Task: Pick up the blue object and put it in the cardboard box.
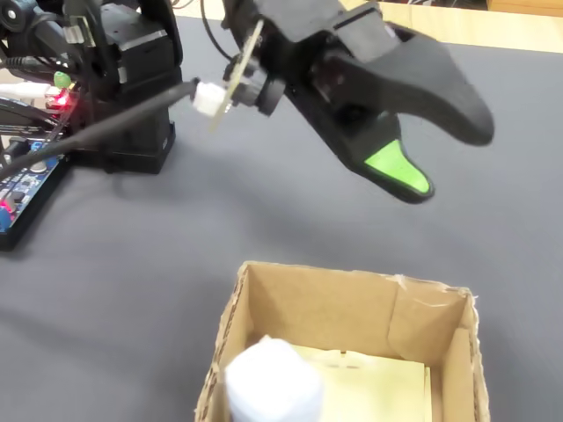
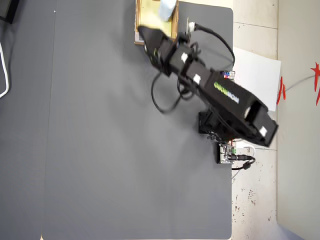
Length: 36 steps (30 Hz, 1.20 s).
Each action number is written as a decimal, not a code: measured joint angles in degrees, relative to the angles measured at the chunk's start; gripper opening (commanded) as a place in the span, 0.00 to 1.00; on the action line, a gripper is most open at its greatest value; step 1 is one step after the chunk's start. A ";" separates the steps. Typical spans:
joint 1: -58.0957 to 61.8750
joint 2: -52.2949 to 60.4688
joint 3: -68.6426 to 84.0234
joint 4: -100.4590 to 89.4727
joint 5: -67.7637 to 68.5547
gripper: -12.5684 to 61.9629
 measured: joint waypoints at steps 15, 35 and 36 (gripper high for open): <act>-20.21 18.28 24.79 -5.63 5.27 0.62; -28.04 22.68 47.55 -9.58 6.15 0.63; -28.04 22.68 48.16 -9.58 6.15 0.63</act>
